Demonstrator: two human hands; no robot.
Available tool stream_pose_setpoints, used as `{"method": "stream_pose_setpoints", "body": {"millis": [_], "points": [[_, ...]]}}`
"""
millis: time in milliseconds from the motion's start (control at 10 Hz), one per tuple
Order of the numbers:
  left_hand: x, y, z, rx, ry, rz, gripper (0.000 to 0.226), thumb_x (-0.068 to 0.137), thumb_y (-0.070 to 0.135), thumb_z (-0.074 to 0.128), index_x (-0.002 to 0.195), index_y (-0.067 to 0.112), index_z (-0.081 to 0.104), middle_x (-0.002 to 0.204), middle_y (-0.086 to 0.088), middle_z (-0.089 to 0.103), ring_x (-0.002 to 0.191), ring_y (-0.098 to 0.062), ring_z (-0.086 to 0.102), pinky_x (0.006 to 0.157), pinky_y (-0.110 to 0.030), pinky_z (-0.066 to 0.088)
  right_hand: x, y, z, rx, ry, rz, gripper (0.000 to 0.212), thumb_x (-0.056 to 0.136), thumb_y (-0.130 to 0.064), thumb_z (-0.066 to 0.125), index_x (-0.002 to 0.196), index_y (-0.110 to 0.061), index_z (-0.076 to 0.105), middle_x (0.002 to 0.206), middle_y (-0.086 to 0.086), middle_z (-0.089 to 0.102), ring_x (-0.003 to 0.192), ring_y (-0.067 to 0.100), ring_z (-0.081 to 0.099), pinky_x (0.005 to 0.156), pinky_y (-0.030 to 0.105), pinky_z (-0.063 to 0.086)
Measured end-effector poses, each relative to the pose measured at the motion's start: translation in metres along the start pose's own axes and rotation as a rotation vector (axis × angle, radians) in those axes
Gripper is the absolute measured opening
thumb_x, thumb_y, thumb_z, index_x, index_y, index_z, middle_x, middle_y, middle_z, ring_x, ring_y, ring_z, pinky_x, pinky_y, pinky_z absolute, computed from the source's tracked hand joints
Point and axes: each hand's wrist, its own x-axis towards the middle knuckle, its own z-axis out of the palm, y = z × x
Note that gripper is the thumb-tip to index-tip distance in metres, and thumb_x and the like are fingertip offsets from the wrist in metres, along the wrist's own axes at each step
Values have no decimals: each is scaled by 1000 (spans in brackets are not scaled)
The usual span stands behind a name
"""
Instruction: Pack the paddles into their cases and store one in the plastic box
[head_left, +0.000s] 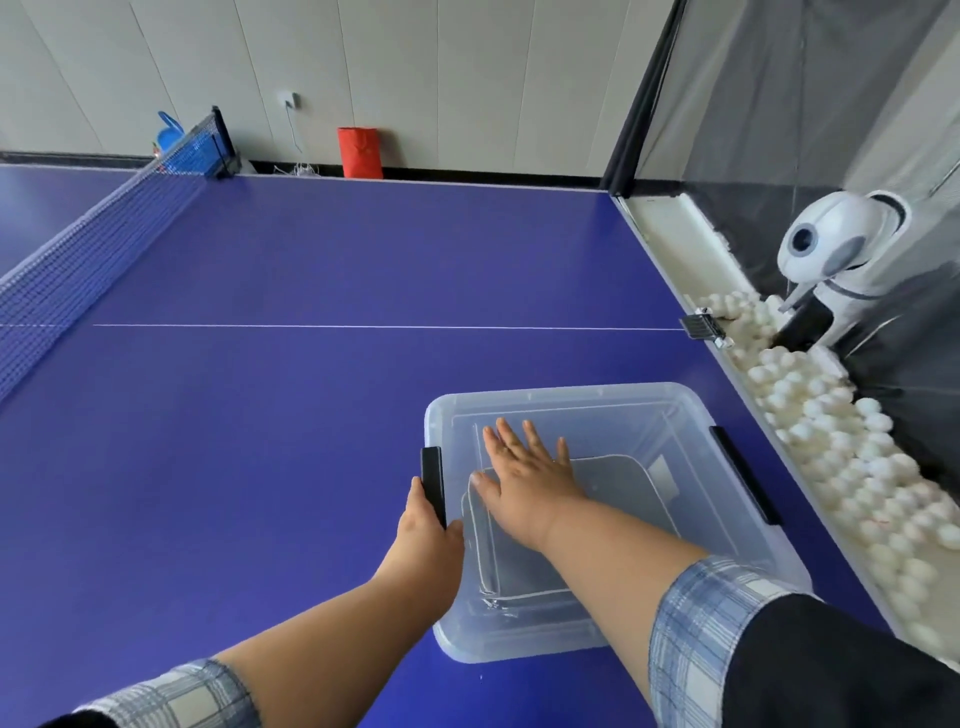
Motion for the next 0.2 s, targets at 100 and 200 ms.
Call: {"method": "stream_pose_setpoints", "body": {"millis": [100,200], "points": [[0,9,-1,118,-7,-42,65,99,24,48,153,19,13,144,-7,45,116,-27,55,95,-43,49,-7,14,-17,142,-8,2,76,98,-65,20,159,-28,-6,167,-6,-12,153,18,-12,121,51,-6],[-6,24,-12,278,48,-9,85,98,37,52,156,14,-5,162,-8,19,143,-29,32,107,-42,39,-32,38,-32,258,112,82,80,98,-64,29,160,-22,3,169,-1,-4,154,18,-2,123,48,3]]}}
